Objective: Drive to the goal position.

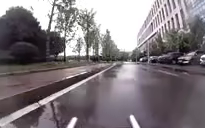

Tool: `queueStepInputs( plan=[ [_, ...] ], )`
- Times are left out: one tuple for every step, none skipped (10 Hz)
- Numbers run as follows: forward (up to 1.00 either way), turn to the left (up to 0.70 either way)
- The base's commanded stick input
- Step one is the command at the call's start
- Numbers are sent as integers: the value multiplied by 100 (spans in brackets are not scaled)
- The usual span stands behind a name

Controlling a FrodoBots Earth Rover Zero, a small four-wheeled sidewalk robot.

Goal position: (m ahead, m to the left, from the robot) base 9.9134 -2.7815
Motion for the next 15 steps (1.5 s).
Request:
queueStepInputs(
  plan=[
    [70, -14],
    [70, -14],
    [70, -14],
    [70, -14],
    [70, -14],
    [70, -14],
    [70, -14],
    [70, -14],
    [70, -9],
    [70, -4],
    [70, 0],
    [70, 0],
    [70, 0],
    [70, 0],
    [70, 0]
  ],
)
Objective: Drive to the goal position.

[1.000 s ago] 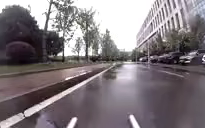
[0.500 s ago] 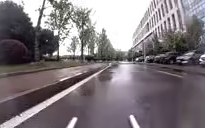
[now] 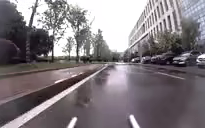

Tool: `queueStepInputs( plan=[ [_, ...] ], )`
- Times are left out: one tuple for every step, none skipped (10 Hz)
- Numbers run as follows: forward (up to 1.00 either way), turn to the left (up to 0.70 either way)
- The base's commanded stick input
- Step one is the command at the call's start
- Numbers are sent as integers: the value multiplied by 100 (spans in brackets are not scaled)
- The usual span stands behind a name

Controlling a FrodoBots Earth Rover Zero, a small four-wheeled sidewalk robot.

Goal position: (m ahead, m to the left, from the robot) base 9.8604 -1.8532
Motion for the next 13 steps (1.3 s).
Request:
queueStepInputs(
  plan=[
    [70, 0],
    [70, 0],
    [70, 0],
    [70, 0],
    [70, 0],
    [70, 0],
    [70, 0],
    [70, 0],
    [70, 0],
    [70, 0],
    [70, 0],
    [70, 0],
    [70, 0]
  ],
)
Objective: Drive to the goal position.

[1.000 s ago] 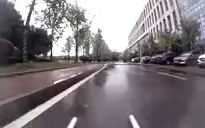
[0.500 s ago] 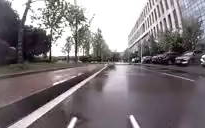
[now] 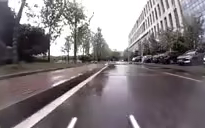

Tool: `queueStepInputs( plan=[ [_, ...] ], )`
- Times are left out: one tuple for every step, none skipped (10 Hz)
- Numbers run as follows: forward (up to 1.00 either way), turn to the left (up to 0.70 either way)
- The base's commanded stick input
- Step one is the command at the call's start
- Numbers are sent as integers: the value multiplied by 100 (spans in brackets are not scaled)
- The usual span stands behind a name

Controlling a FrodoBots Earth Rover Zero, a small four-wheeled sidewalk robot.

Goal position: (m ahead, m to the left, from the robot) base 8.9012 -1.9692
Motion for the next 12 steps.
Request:
queueStepInputs(
  plan=[
    [70, 0],
    [70, 0],
    [70, 0],
    [70, 0],
    [70, -3],
    [70, -14],
    [70, -14],
    [70, -14],
    [70, -14],
    [70, -14],
    [70, -14],
    [70, -14]
  ],
)
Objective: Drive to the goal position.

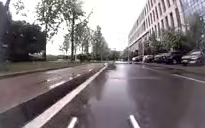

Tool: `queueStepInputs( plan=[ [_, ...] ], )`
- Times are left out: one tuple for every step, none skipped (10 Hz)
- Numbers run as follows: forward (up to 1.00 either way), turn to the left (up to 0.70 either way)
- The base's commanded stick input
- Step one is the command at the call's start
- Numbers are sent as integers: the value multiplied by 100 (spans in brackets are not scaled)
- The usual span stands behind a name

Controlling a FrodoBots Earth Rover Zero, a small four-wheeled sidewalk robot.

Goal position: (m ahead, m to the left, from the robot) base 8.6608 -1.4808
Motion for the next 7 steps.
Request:
queueStepInputs(
  plan=[
    [70, -12],
    [70, -5],
    [70, 0],
    [70, 0],
    [70, 0],
    [70, 0],
    [70, 0]
  ],
)
